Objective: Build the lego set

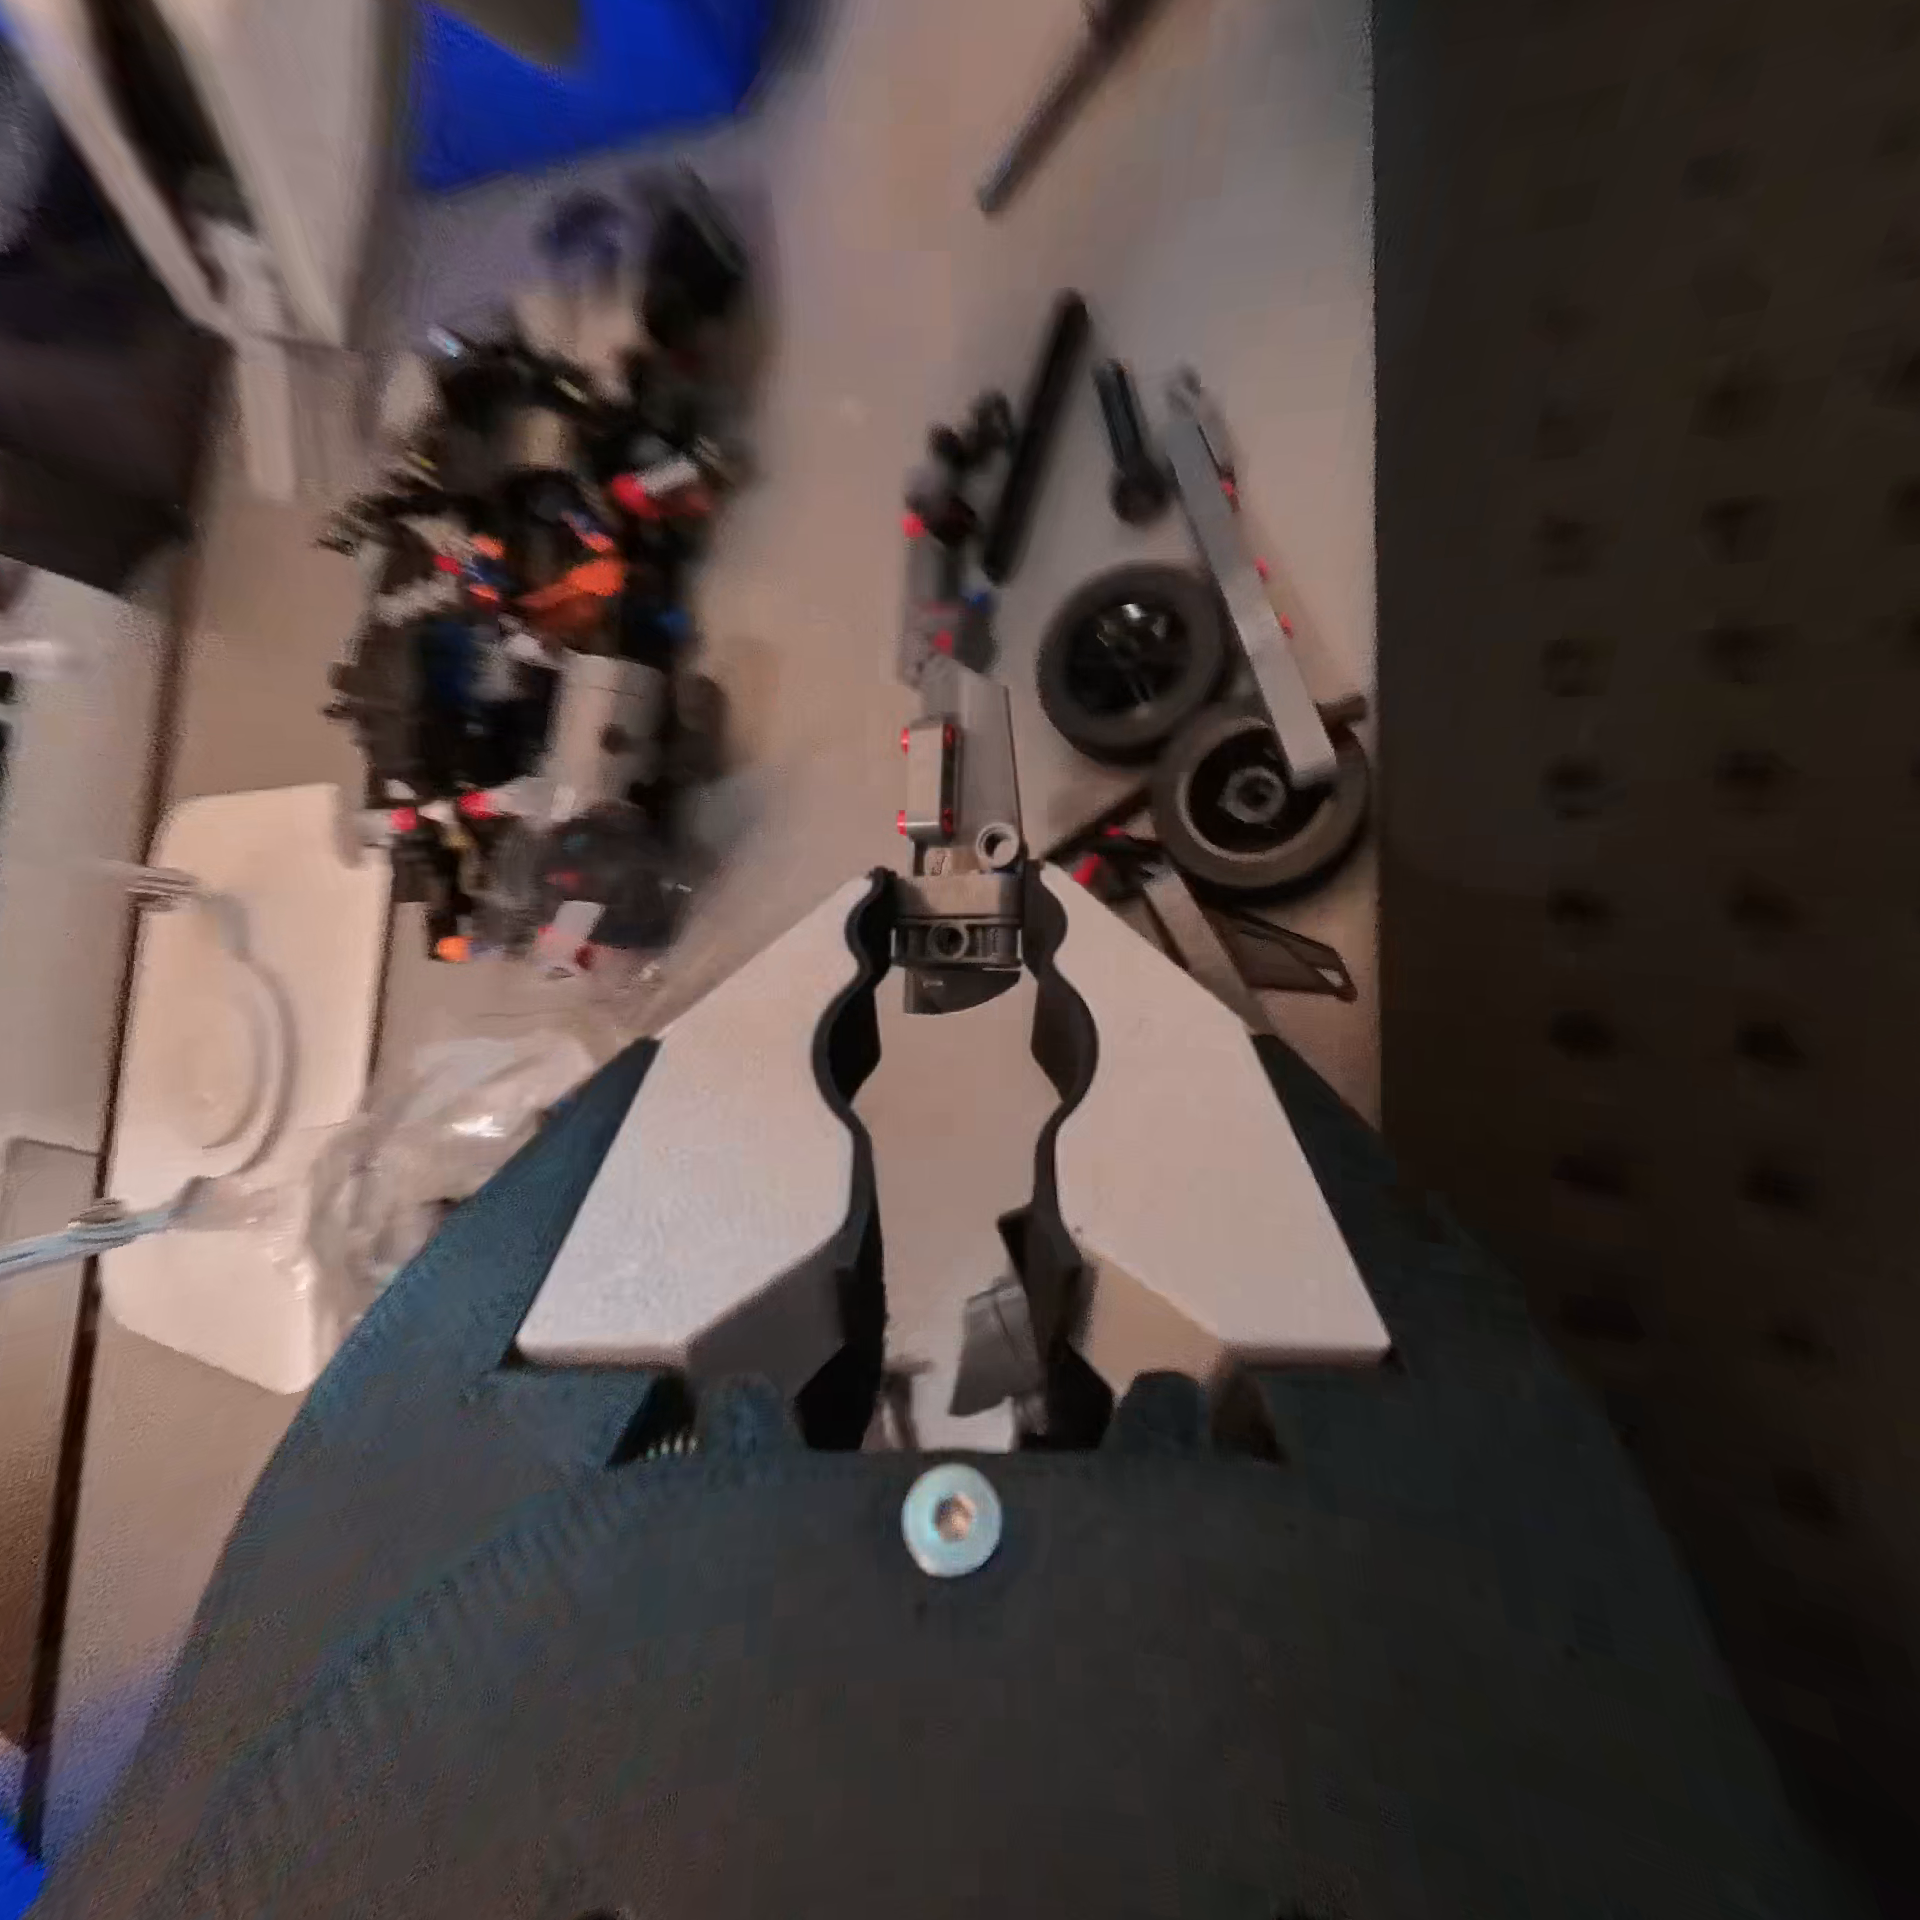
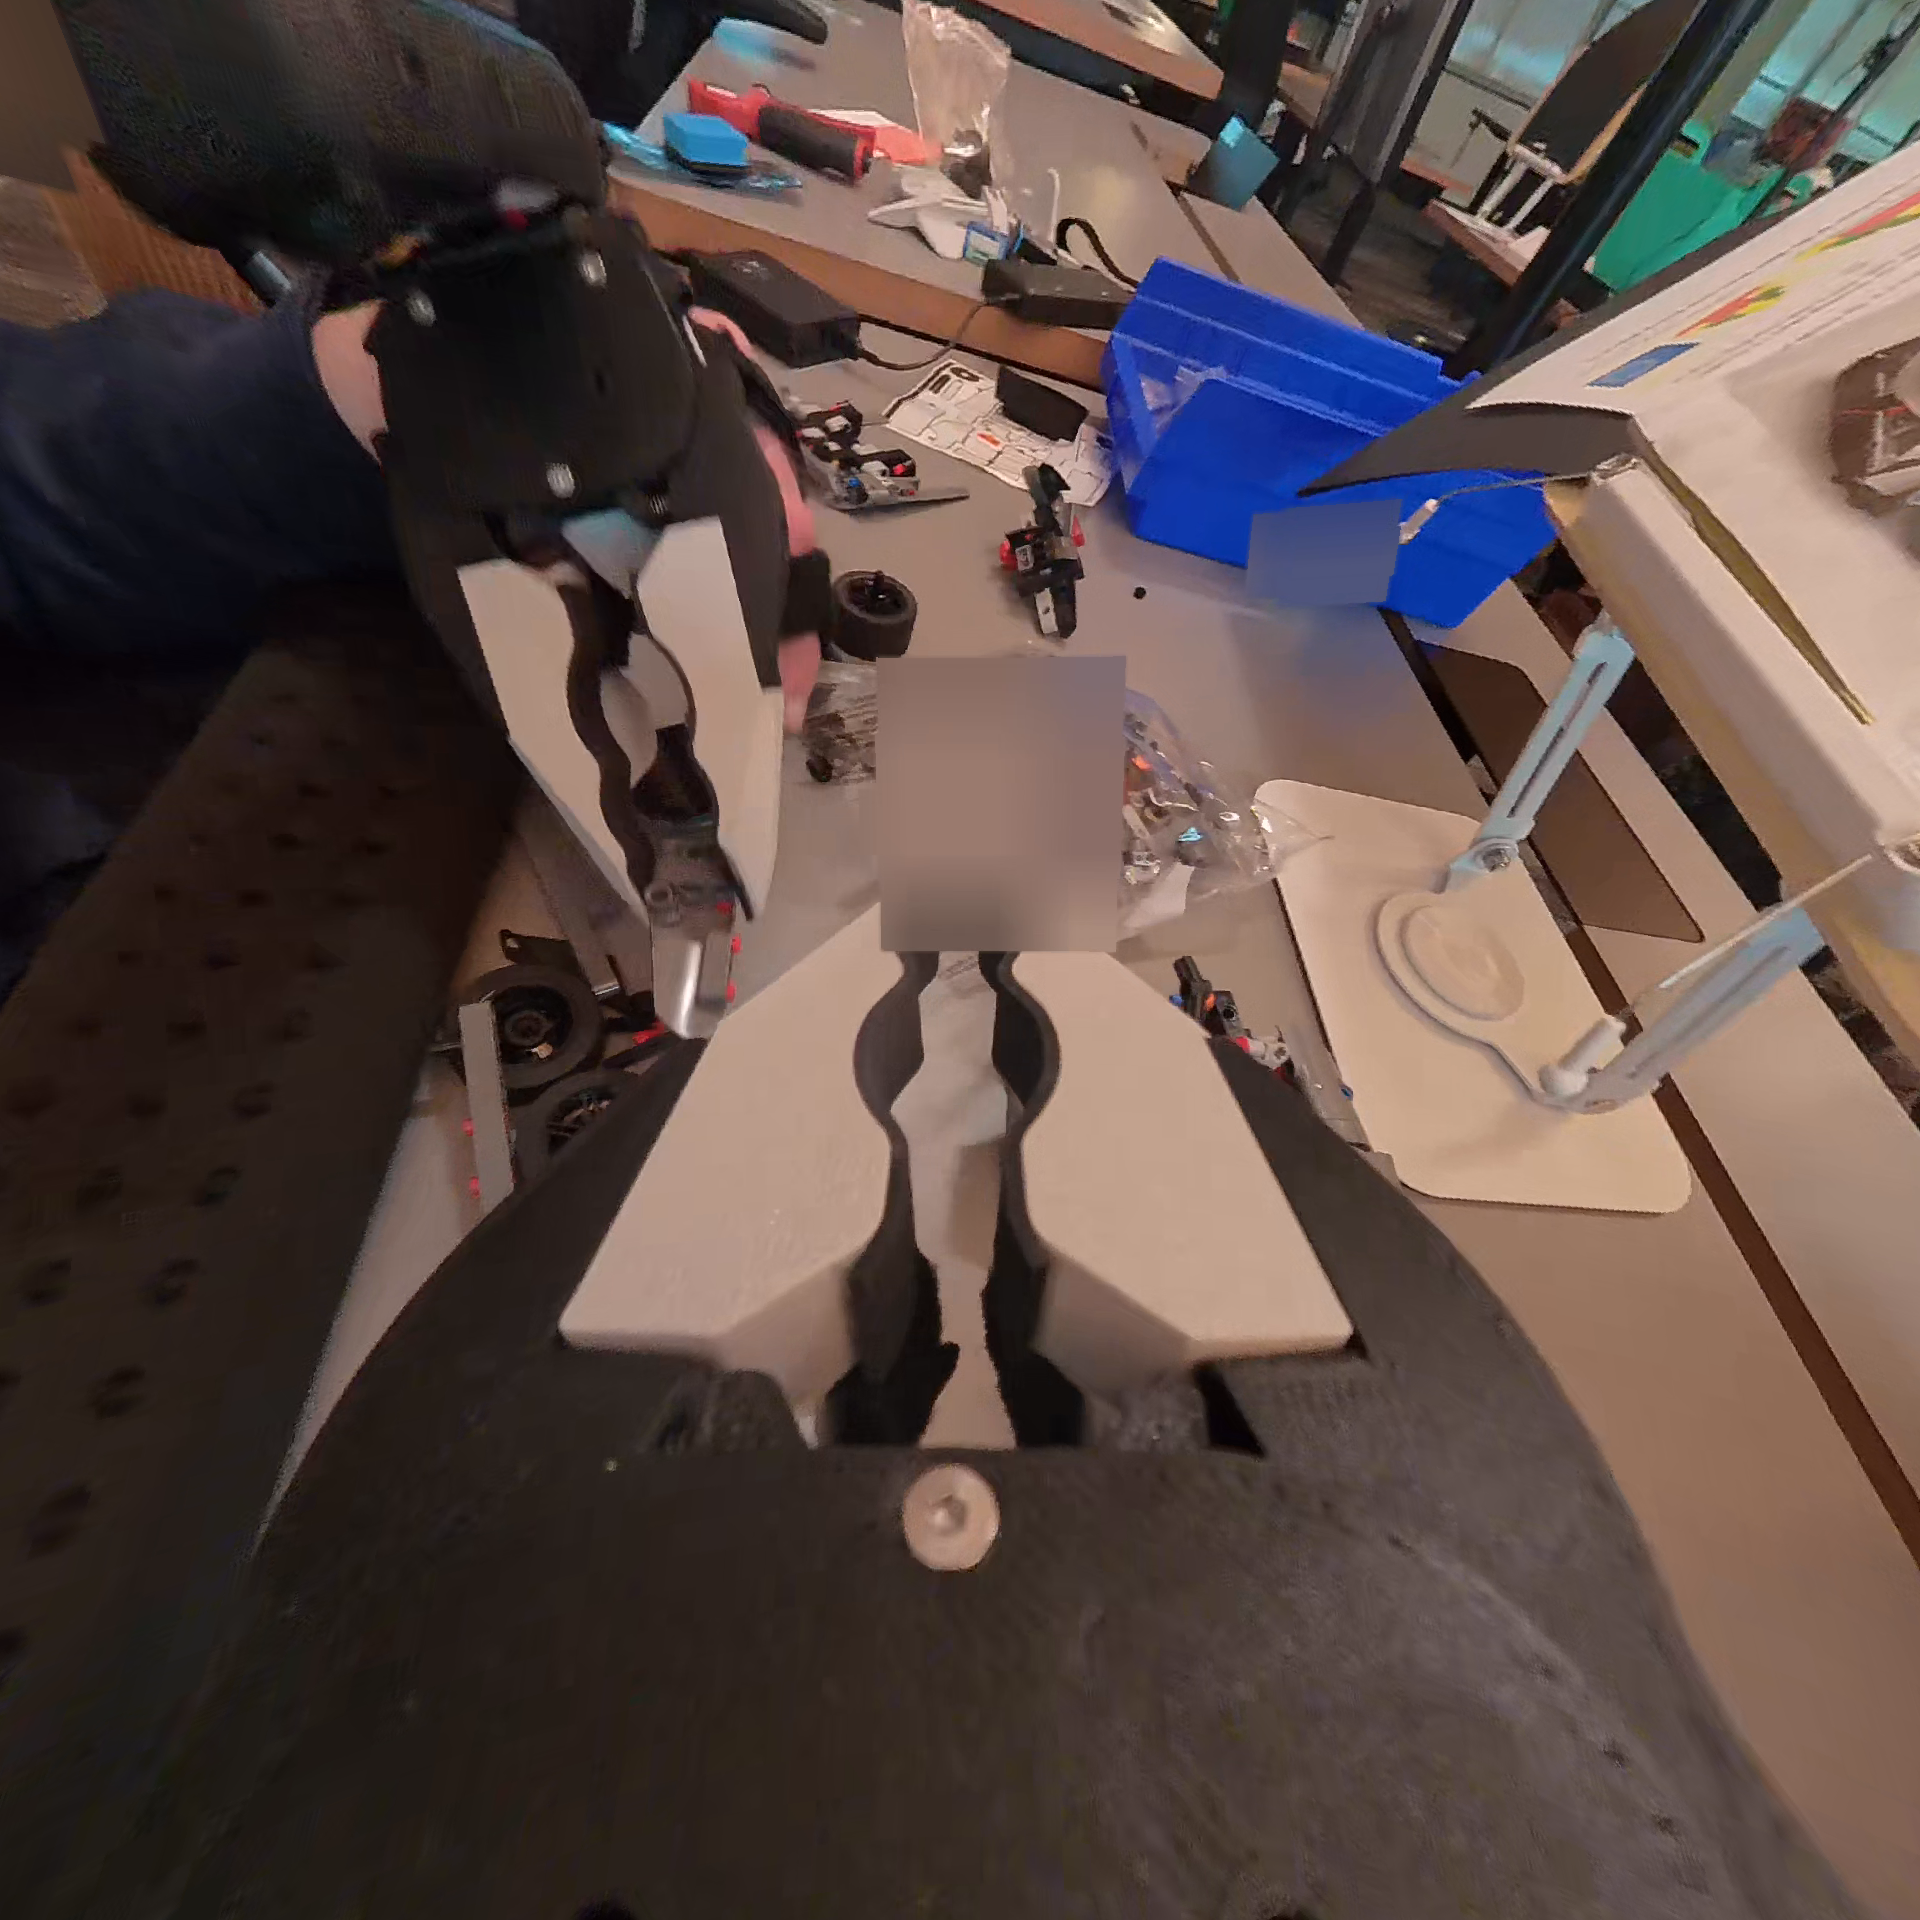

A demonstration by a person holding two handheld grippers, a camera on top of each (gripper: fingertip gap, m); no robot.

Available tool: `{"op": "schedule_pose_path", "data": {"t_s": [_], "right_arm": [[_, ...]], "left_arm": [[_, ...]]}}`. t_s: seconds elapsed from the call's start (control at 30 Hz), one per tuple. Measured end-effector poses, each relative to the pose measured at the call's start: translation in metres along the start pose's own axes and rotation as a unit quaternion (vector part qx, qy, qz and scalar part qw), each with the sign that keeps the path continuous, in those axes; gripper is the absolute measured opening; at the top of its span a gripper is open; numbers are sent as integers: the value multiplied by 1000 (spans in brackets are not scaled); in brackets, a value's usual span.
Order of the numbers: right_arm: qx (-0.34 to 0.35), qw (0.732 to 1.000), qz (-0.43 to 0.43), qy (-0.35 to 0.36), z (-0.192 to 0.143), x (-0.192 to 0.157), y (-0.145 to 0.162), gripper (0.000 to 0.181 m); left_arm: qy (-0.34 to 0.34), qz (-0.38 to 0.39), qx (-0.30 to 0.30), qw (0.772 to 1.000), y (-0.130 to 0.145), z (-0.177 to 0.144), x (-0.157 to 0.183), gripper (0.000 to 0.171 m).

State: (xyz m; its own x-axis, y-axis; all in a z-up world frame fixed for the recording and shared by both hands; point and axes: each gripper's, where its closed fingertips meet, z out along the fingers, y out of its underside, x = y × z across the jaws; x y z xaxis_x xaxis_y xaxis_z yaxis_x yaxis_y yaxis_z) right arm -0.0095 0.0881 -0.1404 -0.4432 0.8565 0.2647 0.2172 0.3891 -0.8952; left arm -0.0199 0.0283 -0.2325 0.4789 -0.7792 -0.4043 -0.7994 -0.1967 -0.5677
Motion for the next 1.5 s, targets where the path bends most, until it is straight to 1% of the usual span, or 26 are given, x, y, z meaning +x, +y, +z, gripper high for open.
{"op": "schedule_pose_path", "data": {"t_s": [0.07,0.1,0.17,0.23,0.3,0.33,0.37,0.43,0.5,0.57,0.6,0.67,0.73,0.87,1.0,1.1,1.17,1.2,1.23,1.27,1.3,1.33,1.37,1.4,1.43,1.5], "right_arm": [[2,1000,-4,-13,3,-6,-3,4],[3,1000,-5,-19,4,-9,-4,4],[4,1000,-6,-27,7,-13,-5,4],[7,999,3,-35,7,-15,-6,4],[18,999,16,-43,6,-17,-9,4],[23,998,25,-49,7,-19,-11,4],[27,997,32,-59,8,-22,-13,5],[27,996,40,-70,12,-26,-15,5],[20,996,45,-76,17,-28,-14,5],[14,995,51,-80,21,-31,-13,5],[9,995,53,-80,24,-31,-11,5],[8,995,56,-85,26,-34,-12,5],[9,994,63,-88,27,-34,-12,5],[30,990,85,-105,24,-35,-17,4],[27,990,81,-109,24,-37,-16,4],[31,988,79,-126,21,-42,-18,4],[29,989,82,-121,12,-37,-14,4],[34,990,91,-105,-1,-27,-11,4],[60,988,102,-98,-18,-17,-15,4],[90,985,110,-93,-32,-10,-23,3],[101,985,113,-87,-38,-6,-27,3],[93,986,112,-85,-36,-7,-25,4],[71,988,108,-82,-26,-11,-18,4],[33,991,101,-77,-11,-16,-7,4],[-10,994,88,-71,7,-21,4,4],[-60,993,67,-72,38,-31,11,4]], "left_arm": [[14,13,-35,999,10,10,8,24],[11,11,-38,999,11,11,7,35],[3,3,-18,1000,6,6,3,40],[-24,-3,26,999,-8,-8,-8,43],[-95,-1,89,992,-28,-30,-30,32],[-131,-1,116,985,-37,-41,-41,33],[-166,3,130,978,-42,-49,-50,39],[-227,27,115,967,-43,-54,-62,33],[-234,47,105,965,-47,-48,-60,31],[-254,74,76,961,-45,-42,-62,22],[-260,86,71,959,-47,-40,-61,15],[-252,101,79,959,-53,-36,-56,11],[-273,116,53,953,-48,-33,-59,1],[-287,120,56,949,-53,-39,-61,0],[-293,124,33,947,-51,-39,-59,0],[-285,112,45,951,-54,-41,-55,0],[-282,108,47,952,-55,-42,-52,0],[-301,100,27,948,-44,-48,-60,1],[-307,73,34,948,-34,-58,-68,1],[-299,34,74,951,-35,-70,-73,1],[-302,27,101,948,-42,-79,-76,0],[-300,38,93,949,-44,-78,-75,1],[-307,41,84,947,-41,-75,-78,1],[-320,26,80,944,-33,-76,-84,1],[-332,3,86,939,-26,-83,-93,1],[-359,-55,126,923,-17,-106,-110,0]]}}
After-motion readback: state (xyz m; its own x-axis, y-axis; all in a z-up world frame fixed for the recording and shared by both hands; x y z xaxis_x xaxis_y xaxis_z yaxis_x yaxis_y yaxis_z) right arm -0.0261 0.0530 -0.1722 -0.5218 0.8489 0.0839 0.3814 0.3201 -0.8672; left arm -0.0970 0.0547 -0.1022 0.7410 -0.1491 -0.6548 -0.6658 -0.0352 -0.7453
